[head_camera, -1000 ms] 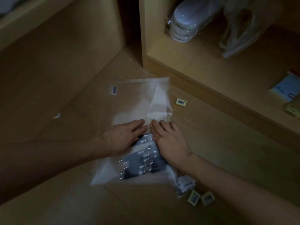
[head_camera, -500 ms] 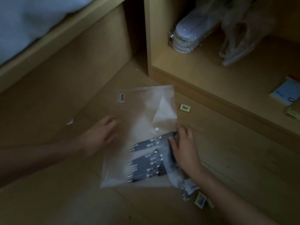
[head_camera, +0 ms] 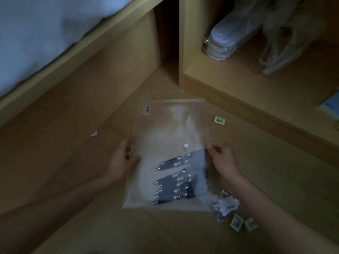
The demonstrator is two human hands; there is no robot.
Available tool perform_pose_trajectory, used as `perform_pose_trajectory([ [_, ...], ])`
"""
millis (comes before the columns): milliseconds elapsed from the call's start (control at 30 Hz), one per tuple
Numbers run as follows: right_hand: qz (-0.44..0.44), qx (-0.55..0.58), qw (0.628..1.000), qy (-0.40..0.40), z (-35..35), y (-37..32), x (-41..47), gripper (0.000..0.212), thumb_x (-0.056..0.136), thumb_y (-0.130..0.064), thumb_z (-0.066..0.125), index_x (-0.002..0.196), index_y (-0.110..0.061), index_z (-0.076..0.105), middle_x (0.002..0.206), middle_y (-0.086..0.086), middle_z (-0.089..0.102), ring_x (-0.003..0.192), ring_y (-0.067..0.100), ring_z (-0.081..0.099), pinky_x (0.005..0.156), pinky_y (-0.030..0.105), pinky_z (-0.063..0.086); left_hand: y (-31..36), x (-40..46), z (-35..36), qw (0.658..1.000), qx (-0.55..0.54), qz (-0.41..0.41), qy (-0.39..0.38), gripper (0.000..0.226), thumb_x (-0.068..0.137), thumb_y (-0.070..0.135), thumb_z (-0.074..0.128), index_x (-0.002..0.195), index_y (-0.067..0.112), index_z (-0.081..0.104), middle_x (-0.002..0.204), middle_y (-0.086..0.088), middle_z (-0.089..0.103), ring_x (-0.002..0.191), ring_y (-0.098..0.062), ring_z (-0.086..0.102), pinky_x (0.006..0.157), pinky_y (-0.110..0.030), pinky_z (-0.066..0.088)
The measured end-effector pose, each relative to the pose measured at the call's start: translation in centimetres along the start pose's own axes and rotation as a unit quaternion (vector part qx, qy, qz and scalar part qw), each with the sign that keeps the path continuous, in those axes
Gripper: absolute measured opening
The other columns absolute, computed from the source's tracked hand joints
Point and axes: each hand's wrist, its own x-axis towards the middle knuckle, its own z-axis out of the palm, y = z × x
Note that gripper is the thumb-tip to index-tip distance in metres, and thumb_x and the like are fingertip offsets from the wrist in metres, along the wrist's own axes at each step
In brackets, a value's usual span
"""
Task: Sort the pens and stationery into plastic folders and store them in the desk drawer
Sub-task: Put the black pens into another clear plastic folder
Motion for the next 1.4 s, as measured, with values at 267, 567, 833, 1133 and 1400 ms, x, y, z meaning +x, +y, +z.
perform_pose_trajectory([
  [267, -0.044, 0.112, 0.993, -0.009, -1.6, -1.8, -1.6, 0.014, 0.094, -0.016, 0.053, 0.093, -0.011, 0.066, 0.086, 0.001, 0.066, 0.077, 0.012, 0.059, 0.067, 0.016, 0.049, 0.6, 0.7, -0.7, 0.982, -0.175, -0.053, 0.051, 0.016, 0.092, -0.001, 0.052, 0.102, 0.011, 0.049, 0.074, -0.004, 0.061, 0.069, -0.009, 0.065, 0.069, -0.023, 0.054],
  [567, -0.129, 0.154, 0.98, 0.003, -2.8, -5.2, -2.3, 0.017, 0.095, -0.015, 0.05, 0.084, -0.018, 0.062, 0.077, -0.007, 0.069, 0.074, 0.003, 0.064, 0.074, 0.02, 0.049, 3.8, -0.6, -1.6, 0.96, -0.268, 0.043, 0.07, 0.024, 0.098, -0.003, 0.037, 0.09, 0.02, 0.037, 0.079, -0.01, 0.061, 0.053, -0.005, 0.064, 0.05, -0.021, 0.053],
  [833, -0.134, 0.089, 0.985, -0.068, -4.0, -5.8, -3.9, 0.026, 0.098, -0.015, 0.043, 0.084, -0.012, 0.065, 0.088, 0.002, 0.069, 0.075, 0.003, 0.065, 0.067, 0.016, 0.051, 5.0, -2.1, -2.3, 0.949, -0.297, 0.061, 0.089, 0.025, 0.098, -0.004, 0.037, 0.085, 0.018, 0.036, 0.078, -0.011, 0.06, 0.056, -0.003, 0.065, 0.053, -0.013, 0.05],
  [1133, -0.203, 0.05, 0.978, -0.01, -8.2, -8.3, -5.3, 0.024, 0.096, -0.016, 0.043, 0.087, -0.015, 0.065, 0.087, -0.005, 0.068, 0.078, 0.001, 0.064, 0.072, 0.021, 0.047, 7.6, -2.6, -0.7, 0.951, -0.3, 0.069, 0.032, 0.026, 0.097, -0.004, 0.04, 0.084, 0.018, 0.036, 0.071, 0.005, 0.07, 0.07, -0.004, 0.063, 0.062, -0.028, 0.045],
  [1400, -0.29, 0.014, 0.955, 0.066, -13.3, -12.8, -6.5, 0.024, 0.097, -0.01, 0.041, 0.087, -0.017, 0.062, 0.09, -0.005, 0.064, 0.083, -0.004, 0.061, 0.07, 0.007, 0.048, 14.6, 0.1, -1.5, 0.936, -0.312, 0.161, 0.024, 0.024, 0.097, -0.002, 0.038, 0.086, 0.018, 0.036, 0.075, 0.002, 0.069, 0.07, -0.005, 0.066, 0.068, -0.03, 0.045],
])
